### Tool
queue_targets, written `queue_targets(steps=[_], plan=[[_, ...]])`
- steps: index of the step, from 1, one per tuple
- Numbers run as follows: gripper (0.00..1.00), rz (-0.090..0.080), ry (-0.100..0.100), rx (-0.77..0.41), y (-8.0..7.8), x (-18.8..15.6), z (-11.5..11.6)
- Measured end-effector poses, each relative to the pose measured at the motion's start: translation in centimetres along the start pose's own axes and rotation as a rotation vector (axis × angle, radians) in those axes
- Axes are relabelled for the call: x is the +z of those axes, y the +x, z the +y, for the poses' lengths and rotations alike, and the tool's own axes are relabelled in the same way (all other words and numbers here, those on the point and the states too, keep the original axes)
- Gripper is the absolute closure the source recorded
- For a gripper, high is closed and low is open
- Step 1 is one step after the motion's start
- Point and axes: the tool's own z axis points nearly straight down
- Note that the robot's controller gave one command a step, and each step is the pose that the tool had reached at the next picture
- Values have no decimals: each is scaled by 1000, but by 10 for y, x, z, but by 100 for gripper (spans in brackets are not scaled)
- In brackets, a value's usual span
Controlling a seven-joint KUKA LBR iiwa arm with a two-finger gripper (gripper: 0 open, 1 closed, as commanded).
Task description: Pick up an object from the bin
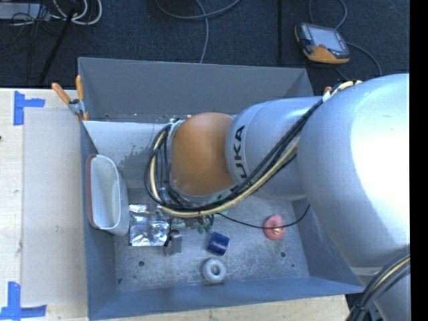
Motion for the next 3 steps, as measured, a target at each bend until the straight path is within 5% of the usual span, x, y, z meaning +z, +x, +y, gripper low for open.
queue_targets(steps=[1,2,3], plan=[[100,-3,0,4,-1,-2,0],[100,-9,-1,-12,9,-110,12],[100,5,1,-466,16,-89,77]])
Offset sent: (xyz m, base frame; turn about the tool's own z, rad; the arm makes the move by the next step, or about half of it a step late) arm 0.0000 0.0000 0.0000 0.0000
